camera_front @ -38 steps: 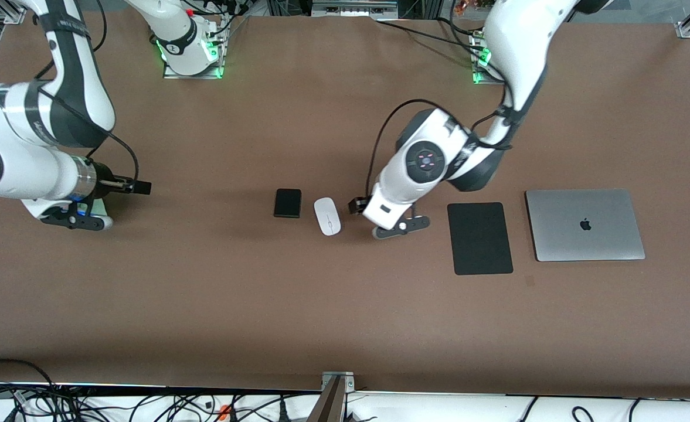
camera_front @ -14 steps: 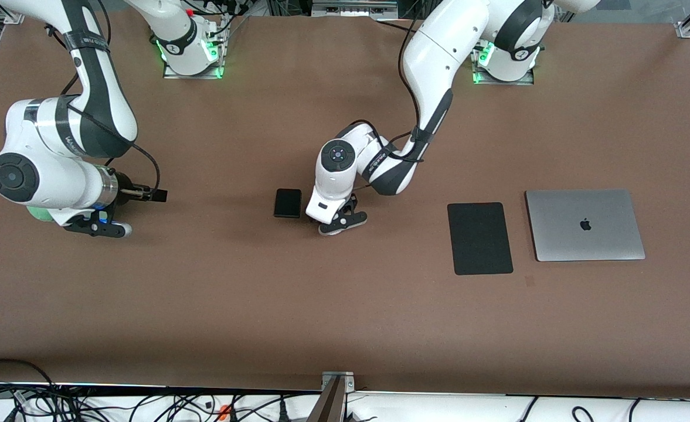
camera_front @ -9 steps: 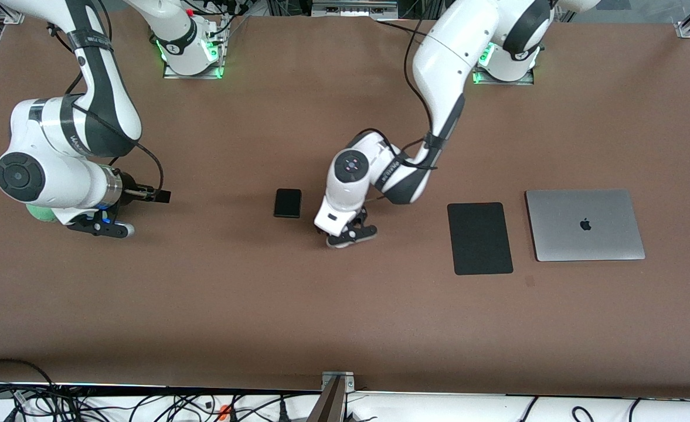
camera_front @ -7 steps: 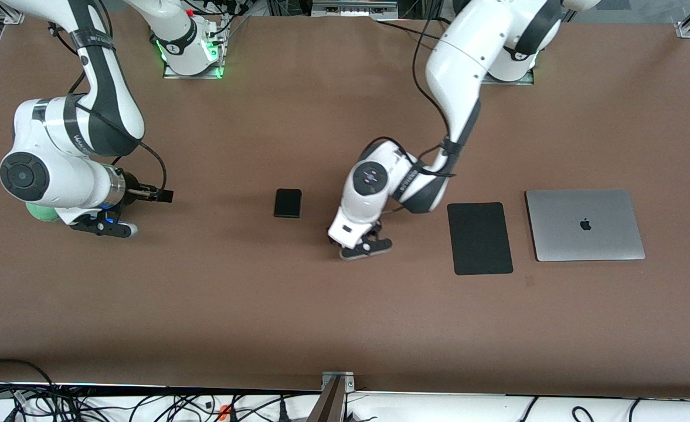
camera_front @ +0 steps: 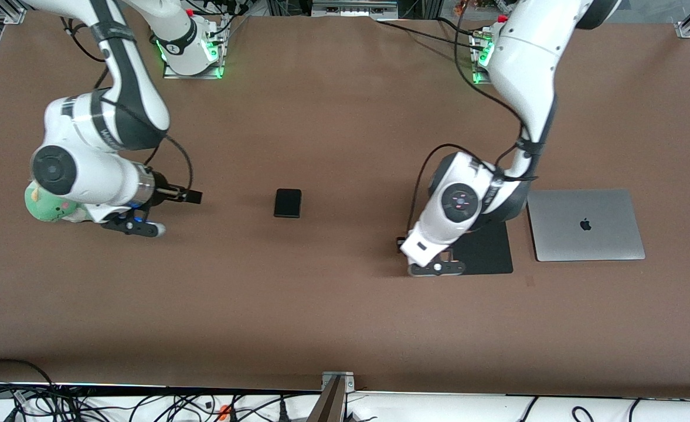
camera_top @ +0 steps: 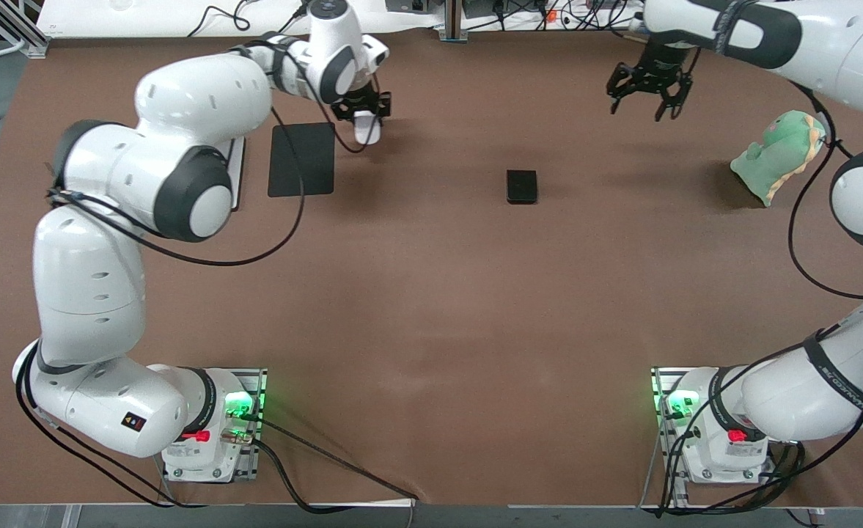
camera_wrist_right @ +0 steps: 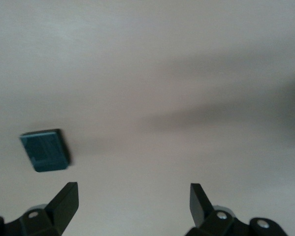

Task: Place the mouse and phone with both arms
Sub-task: 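Carry the mouse onto the black pad while the right gripper reaches the phone, then release the mouse on the pad and raise the left gripper away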

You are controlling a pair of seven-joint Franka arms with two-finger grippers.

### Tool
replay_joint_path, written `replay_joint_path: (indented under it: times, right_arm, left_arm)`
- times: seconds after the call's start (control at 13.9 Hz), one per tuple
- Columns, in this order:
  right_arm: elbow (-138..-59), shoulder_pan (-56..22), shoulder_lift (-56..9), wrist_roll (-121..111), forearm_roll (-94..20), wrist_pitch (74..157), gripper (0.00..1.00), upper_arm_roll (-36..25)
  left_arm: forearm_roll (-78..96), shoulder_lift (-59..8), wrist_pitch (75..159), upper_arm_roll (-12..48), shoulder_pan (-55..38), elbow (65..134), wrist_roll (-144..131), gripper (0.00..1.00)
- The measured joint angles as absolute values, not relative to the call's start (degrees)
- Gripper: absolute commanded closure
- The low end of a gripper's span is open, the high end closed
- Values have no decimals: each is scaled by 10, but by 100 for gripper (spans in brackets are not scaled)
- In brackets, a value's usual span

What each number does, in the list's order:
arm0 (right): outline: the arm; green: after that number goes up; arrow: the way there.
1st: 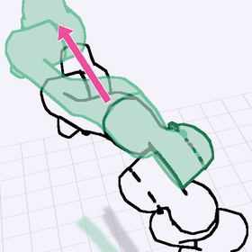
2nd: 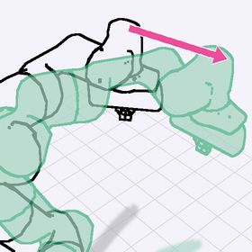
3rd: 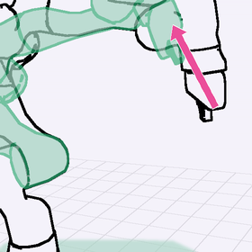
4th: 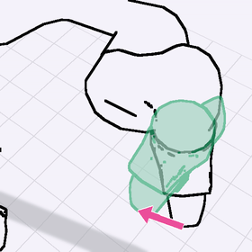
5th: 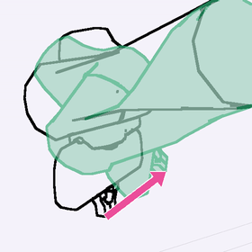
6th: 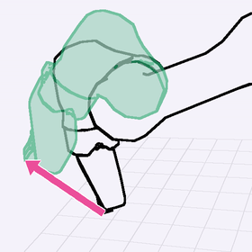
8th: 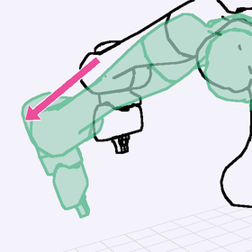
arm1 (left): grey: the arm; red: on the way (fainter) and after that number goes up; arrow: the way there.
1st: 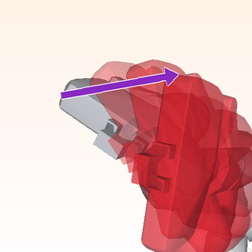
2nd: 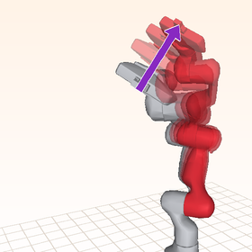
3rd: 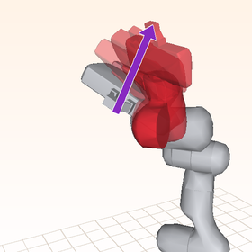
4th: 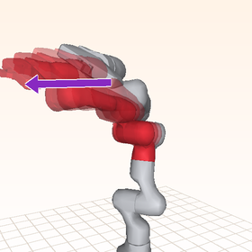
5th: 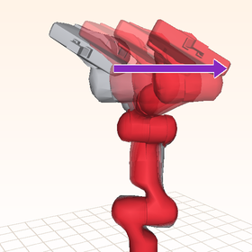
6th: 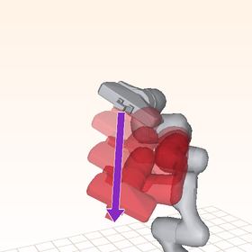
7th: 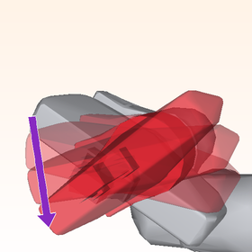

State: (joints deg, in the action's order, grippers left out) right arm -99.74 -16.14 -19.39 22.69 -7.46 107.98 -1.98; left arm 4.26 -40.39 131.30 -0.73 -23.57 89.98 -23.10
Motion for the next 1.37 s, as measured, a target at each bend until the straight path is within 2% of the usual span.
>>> replay_joint_path:
  times: [0.29, 0.58, 0.65, 0.72, 0.79, 1.08, 1.37]
  right_arm:
    - [-999, -238, -228, 305, -75, 1169, 0, -18]
    - [-1001, -293, -277, 325, -75, 1260, 0, -17]
    - [-1002, -304, -289, 326, -75, 1277, 0, -17]
    - [-1005, -313, -299, 327, -75, 1293, 0, -17]
    - [-1013, -321, -307, 327, -75, 1316, 0, -17]
    - [-1087, -340, -320, 327, -75, 1427, 0, -18]
    - [-1129, -362, -319, 338, -75, 1470, 0, -18]
  left_arm:
    - [43, -360, 1314, -7, -174, 999, -152, 45]
    - [35, -354, 1318, -7, -145, 1033, -104, 43]
    - [24, -354, 1319, -7, -137, 1036, -98, 36]
    - [18, -354, 1319, -7, -132, 1037, -96, 8]
    - [15, -354, 1319, -7, -129, 1037, -95, 0]
    - [13, -355, 1324, -7, -127, 1032, -95, 0]
    - [13, -336, 1311, -7, -112, 1002, -95, 0]
